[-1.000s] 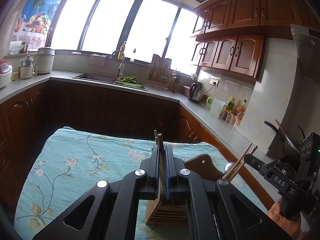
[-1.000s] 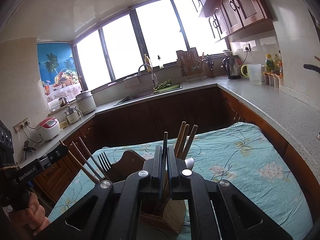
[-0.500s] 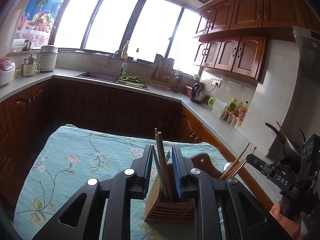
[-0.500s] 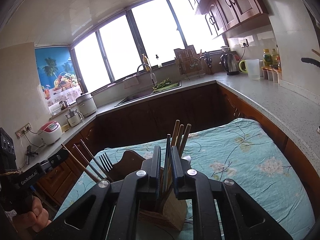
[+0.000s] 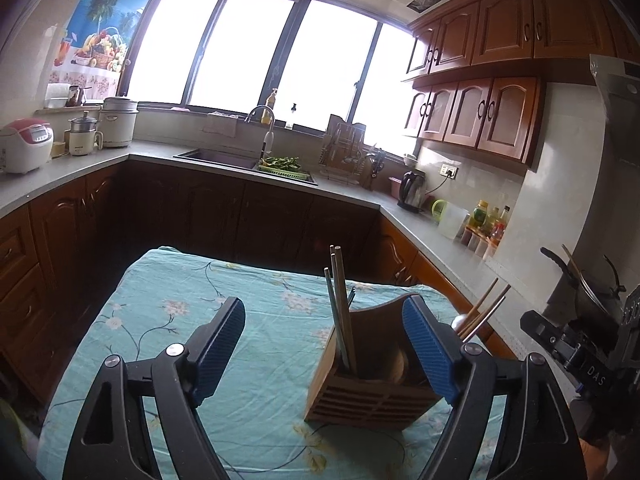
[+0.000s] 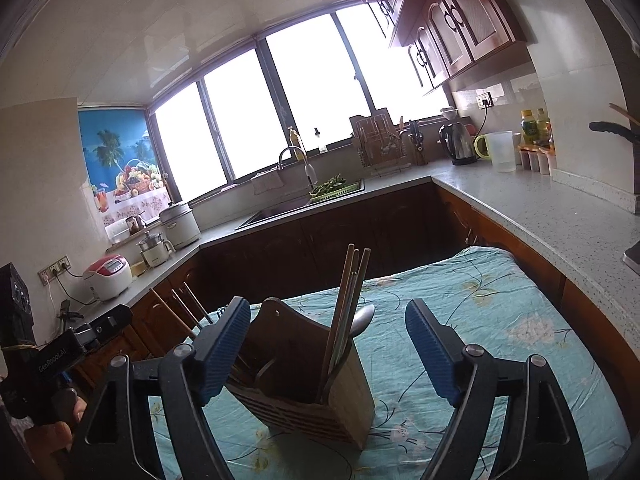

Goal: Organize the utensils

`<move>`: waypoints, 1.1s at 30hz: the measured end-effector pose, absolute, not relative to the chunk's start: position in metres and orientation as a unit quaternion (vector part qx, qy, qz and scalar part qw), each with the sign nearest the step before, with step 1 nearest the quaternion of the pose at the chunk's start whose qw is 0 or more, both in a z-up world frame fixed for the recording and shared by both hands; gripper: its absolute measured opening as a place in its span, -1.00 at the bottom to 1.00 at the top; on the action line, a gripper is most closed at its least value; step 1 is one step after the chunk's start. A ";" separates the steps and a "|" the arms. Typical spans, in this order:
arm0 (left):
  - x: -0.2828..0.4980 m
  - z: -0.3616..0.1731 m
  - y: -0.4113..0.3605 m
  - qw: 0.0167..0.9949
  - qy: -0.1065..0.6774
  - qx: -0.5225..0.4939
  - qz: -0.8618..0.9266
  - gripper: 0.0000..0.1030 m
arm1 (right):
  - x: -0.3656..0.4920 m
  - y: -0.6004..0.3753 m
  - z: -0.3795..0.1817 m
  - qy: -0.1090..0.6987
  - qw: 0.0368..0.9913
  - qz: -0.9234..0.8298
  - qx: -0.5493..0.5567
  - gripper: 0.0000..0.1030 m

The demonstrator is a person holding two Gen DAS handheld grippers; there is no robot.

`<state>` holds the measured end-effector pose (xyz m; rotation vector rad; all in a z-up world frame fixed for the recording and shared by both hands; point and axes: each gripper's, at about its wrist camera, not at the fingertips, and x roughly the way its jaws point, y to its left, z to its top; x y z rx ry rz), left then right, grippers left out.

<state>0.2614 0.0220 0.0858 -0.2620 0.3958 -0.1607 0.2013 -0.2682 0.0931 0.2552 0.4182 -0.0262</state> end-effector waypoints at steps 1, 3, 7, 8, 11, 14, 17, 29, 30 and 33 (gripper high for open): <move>0.257 0.085 0.022 0.969 0.198 -0.128 -0.078 0.65 | 0.198 -0.267 0.091 0.210 0.970 -0.011 0.125 0.68; 0.246 0.082 0.022 0.968 0.202 -0.129 -0.076 0.73 | 0.192 -0.265 0.088 0.214 0.969 -0.009 0.124 0.70; 0.227 0.079 0.025 0.964 0.215 -0.135 -0.076 0.79 | 0.177 -0.264 0.082 0.220 0.966 -0.007 0.134 0.76; 0.223 0.079 0.025 0.964 0.217 -0.135 -0.075 0.82 | 0.173 -0.263 0.081 0.222 0.966 -0.006 0.136 0.76; 0.209 0.078 0.026 0.963 0.224 -0.135 -0.073 0.87 | 0.163 -0.261 0.079 0.227 0.964 -0.001 0.142 0.77; 0.198 0.080 0.029 0.962 0.228 -0.132 -0.072 0.88 | 0.152 -0.257 0.078 0.228 0.963 0.002 0.143 0.79; 0.186 0.083 0.032 0.961 0.230 -0.137 -0.075 0.88 | 0.142 -0.254 0.079 0.226 0.963 0.005 0.148 0.83; 0.127 0.109 0.050 0.971 0.192 -0.134 -0.054 0.98 | 0.096 -0.237 0.111 0.193 0.972 0.023 0.131 0.90; 0.119 0.108 0.048 0.974 0.186 -0.123 -0.051 0.98 | 0.090 -0.235 0.115 0.185 0.974 0.026 0.127 0.96; 0.094 0.096 0.041 0.977 0.180 -0.105 -0.050 0.99 | 0.066 -0.225 0.118 0.164 0.980 0.028 0.106 1.00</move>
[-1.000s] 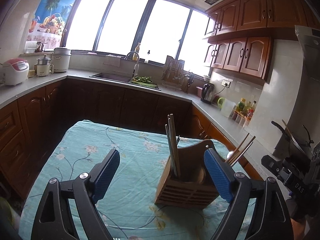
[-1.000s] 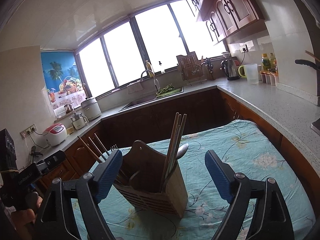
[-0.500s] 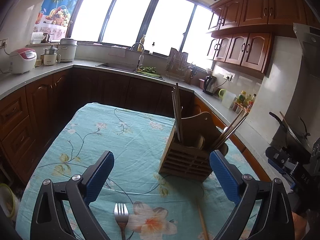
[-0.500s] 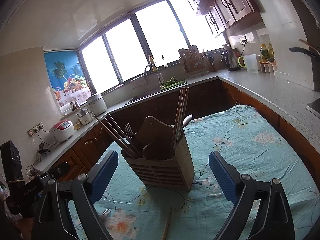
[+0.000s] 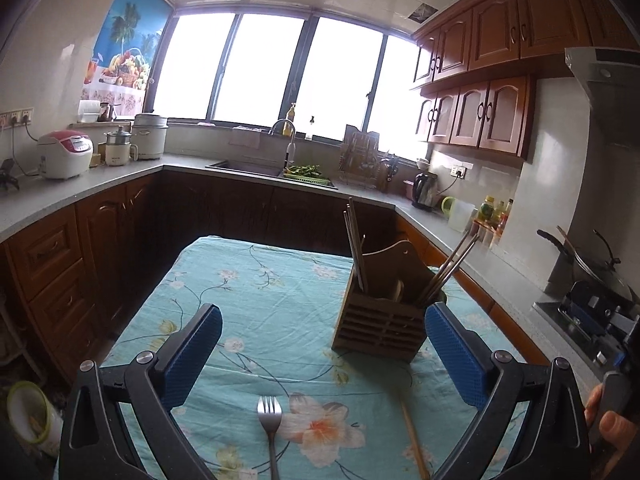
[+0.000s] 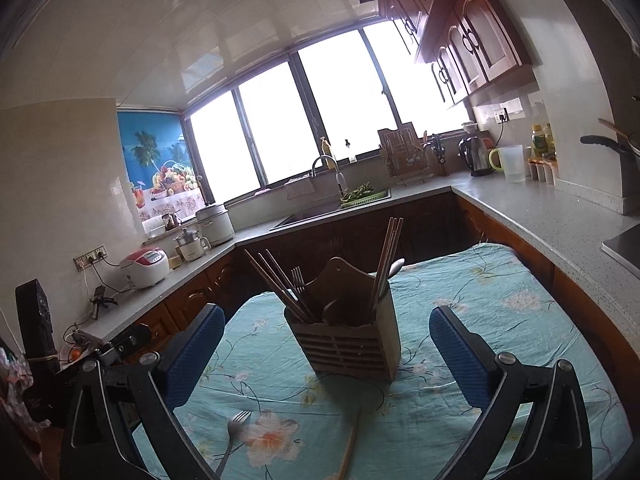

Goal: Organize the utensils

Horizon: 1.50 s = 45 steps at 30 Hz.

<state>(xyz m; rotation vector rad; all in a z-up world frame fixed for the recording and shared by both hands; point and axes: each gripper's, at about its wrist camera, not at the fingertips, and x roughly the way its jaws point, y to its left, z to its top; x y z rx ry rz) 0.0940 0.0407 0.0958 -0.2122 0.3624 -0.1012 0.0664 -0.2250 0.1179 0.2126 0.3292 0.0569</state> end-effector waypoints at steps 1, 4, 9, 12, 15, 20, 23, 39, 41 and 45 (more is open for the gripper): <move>0.087 0.089 0.040 0.975 0.187 -0.107 -0.054 0.98 | 0.059 -0.221 0.114 0.163 0.981 0.026 0.098 1.00; 0.067 0.065 0.039 0.968 0.209 -0.124 -0.061 0.98 | 0.038 -0.210 0.093 0.169 0.983 0.021 0.075 1.00; 0.029 0.041 0.028 0.974 0.203 -0.088 -0.041 0.99 | 0.008 -0.198 0.055 0.169 0.984 0.013 0.056 1.00; 0.014 0.033 0.020 0.978 0.194 -0.067 -0.034 0.99 | -0.001 -0.192 0.042 0.178 0.983 0.014 0.041 1.00; 0.006 0.029 0.015 0.979 0.195 -0.059 -0.032 0.99 | -0.008 -0.189 0.033 0.185 0.982 0.010 0.033 1.00; -0.005 0.024 0.010 0.981 0.185 -0.043 -0.023 0.99 | -0.020 -0.190 0.023 0.179 0.983 -0.010 0.033 1.00; -0.010 0.022 0.009 0.982 0.182 -0.037 -0.015 0.99 | -0.022 -0.193 0.017 0.181 0.982 -0.013 0.044 1.00; -0.010 0.012 0.013 0.982 0.188 -0.024 0.003 0.99 | -0.032 -0.187 0.011 0.174 0.984 -0.013 0.036 1.00; -0.010 0.014 0.013 0.982 0.186 -0.020 0.002 0.99 | -0.033 -0.186 0.011 0.172 0.984 -0.012 0.035 1.00; -0.011 0.014 0.012 0.983 0.182 -0.016 0.003 0.99 | -0.034 -0.186 0.011 0.169 0.985 -0.009 0.032 1.00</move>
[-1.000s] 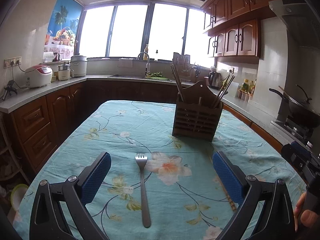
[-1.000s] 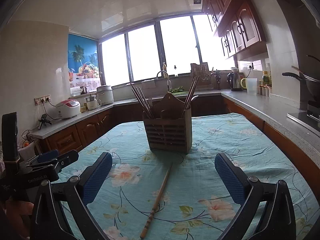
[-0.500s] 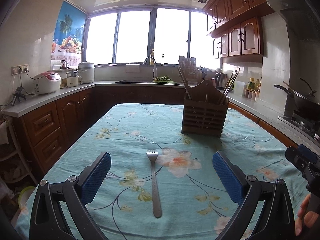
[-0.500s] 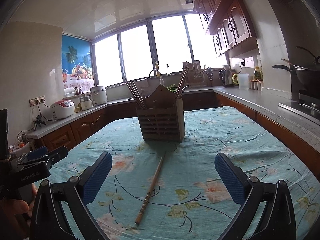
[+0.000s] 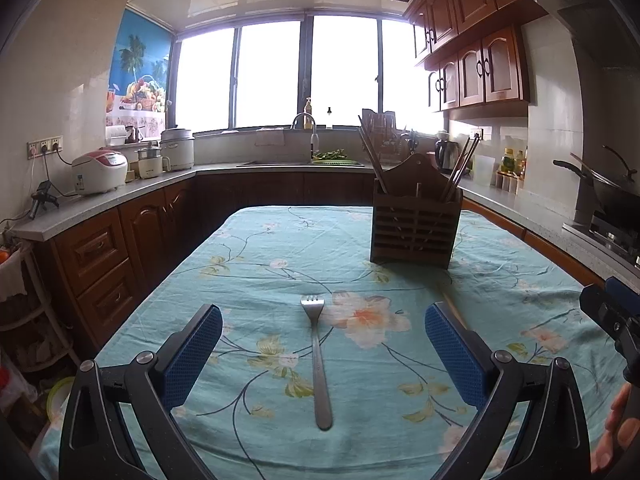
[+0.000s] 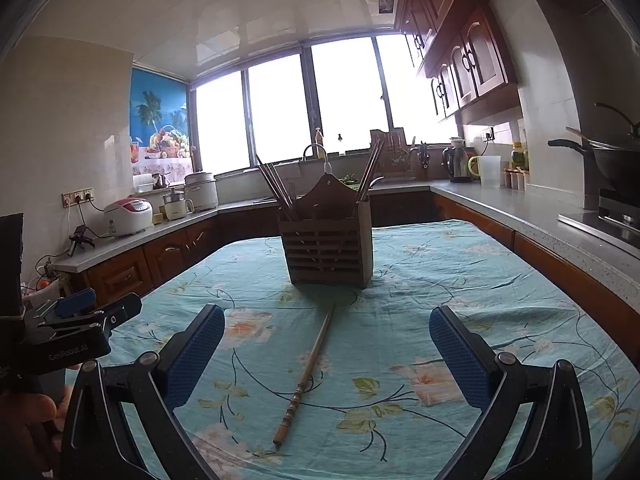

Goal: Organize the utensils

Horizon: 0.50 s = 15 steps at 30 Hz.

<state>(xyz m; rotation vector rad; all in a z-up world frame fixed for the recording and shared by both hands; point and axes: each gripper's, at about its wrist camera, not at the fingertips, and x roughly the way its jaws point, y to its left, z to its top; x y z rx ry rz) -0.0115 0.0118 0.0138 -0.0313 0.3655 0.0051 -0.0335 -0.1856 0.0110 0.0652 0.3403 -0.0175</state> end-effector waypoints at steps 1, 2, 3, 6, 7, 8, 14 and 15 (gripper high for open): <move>-0.012 0.013 0.012 0.983 0.181 -0.015 0.003 0.99 | -0.034 -0.186 0.011 0.169 0.985 -0.008 0.032 1.00; -0.012 0.013 0.012 0.984 0.180 -0.014 0.002 0.99 | -0.035 -0.186 0.011 0.169 0.985 -0.007 0.032 1.00; -0.013 0.012 0.012 0.984 0.180 -0.014 0.002 0.99 | -0.035 -0.186 0.011 0.169 0.985 -0.006 0.033 1.00; -0.014 0.010 0.013 0.984 0.180 -0.014 0.002 0.99 | -0.034 -0.185 0.010 0.169 0.985 -0.005 0.033 1.00; -0.014 0.010 0.013 0.984 0.180 -0.014 0.002 0.99 | -0.034 -0.185 0.010 0.169 0.985 -0.005 0.033 1.00; -0.014 0.010 0.013 0.984 0.179 -0.013 0.003 0.99 | -0.034 -0.185 0.010 0.169 0.985 -0.005 0.034 1.00; -0.016 0.010 0.012 0.984 0.176 -0.013 0.005 0.98 | -0.033 -0.185 0.010 0.170 0.985 -0.003 0.035 1.00; -0.016 0.010 0.012 0.984 0.176 -0.013 0.006 0.98 | -0.034 -0.185 0.010 0.169 0.985 -0.002 0.035 1.00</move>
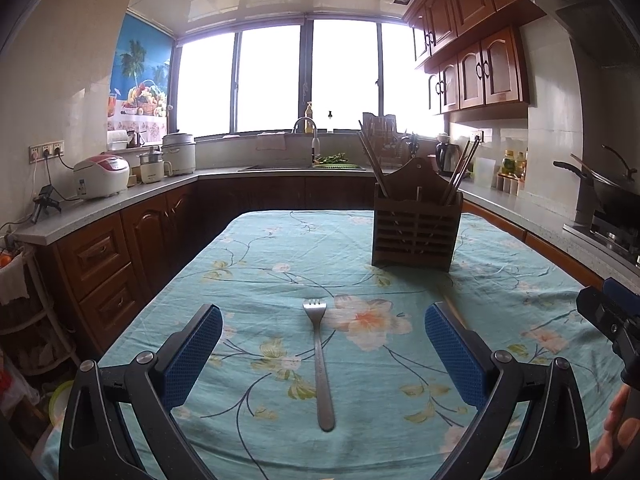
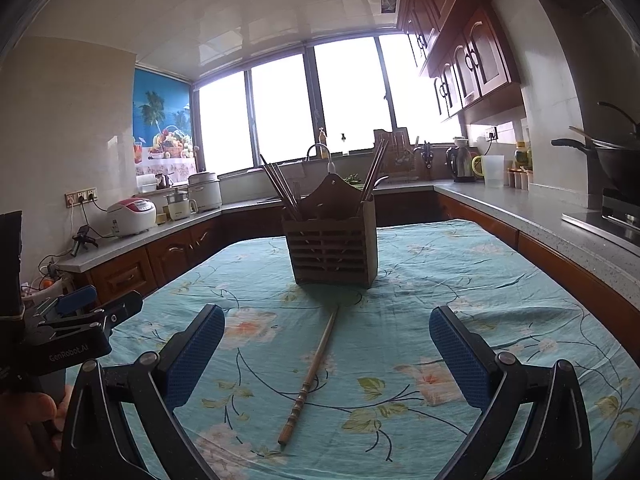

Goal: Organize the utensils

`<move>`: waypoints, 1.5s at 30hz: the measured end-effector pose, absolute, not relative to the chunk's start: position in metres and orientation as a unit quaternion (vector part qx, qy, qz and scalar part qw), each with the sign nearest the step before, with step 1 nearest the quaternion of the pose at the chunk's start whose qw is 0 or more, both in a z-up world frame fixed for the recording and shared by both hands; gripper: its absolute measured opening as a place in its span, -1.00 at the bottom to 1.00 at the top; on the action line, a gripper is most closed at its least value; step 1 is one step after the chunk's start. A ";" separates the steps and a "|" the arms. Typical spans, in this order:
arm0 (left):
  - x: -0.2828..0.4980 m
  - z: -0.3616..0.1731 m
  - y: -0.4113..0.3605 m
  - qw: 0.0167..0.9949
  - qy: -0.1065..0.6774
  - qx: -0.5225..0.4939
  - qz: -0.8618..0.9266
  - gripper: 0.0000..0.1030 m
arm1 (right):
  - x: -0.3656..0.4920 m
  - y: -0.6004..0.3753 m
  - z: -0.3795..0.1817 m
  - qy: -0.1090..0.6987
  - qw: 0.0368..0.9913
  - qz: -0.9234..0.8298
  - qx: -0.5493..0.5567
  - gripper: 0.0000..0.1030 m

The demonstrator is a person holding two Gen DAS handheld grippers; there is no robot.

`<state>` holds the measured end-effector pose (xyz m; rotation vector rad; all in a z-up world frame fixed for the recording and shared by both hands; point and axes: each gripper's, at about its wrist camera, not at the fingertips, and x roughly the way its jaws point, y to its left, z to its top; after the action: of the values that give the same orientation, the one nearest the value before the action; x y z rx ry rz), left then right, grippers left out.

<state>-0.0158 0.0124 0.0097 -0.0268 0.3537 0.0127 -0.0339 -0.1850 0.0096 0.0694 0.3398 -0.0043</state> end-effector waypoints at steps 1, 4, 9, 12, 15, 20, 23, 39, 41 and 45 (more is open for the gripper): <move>-0.016 0.010 0.012 0.984 0.176 -0.013 0.007 0.98 | -0.034 -0.185 0.010 0.169 0.985 -0.002 0.034 1.00; -0.015 0.009 0.012 0.984 0.176 -0.012 0.006 0.98 | -0.034 -0.184 0.010 0.169 0.985 0.000 0.034 1.00; -0.015 0.009 0.010 0.984 0.179 -0.010 0.006 0.98 | -0.034 -0.183 0.011 0.168 0.985 0.002 0.034 1.00; -0.015 0.009 0.009 0.984 0.179 -0.010 0.007 0.98 | -0.033 -0.183 0.011 0.170 0.985 0.002 0.033 1.00; -0.016 0.010 0.009 0.984 0.178 -0.011 0.007 0.98 | -0.034 -0.183 0.011 0.170 0.985 0.003 0.035 1.00; -0.016 0.009 0.008 0.984 0.177 -0.011 0.011 0.98 | -0.033 -0.184 0.011 0.170 0.985 0.003 0.034 1.00; -0.016 0.009 0.007 0.984 0.178 -0.010 0.010 0.98 | -0.034 -0.184 0.012 0.169 0.985 0.004 0.035 1.00; -0.019 0.008 -0.001 0.984 0.175 -0.003 0.011 0.98 | -0.035 -0.185 0.012 0.165 0.986 0.005 0.037 1.00; -0.019 0.008 -0.001 0.984 0.175 -0.003 0.012 0.98 | -0.035 -0.185 0.012 0.165 0.986 0.005 0.037 1.00; -0.019 0.008 -0.002 0.984 0.177 -0.004 0.011 0.98 | -0.034 -0.185 0.012 0.165 0.986 0.005 0.037 1.00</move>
<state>-0.0185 -0.0019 0.0080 -0.0074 0.3568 0.0228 -0.0342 -0.1846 0.0120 0.0752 0.3310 0.0108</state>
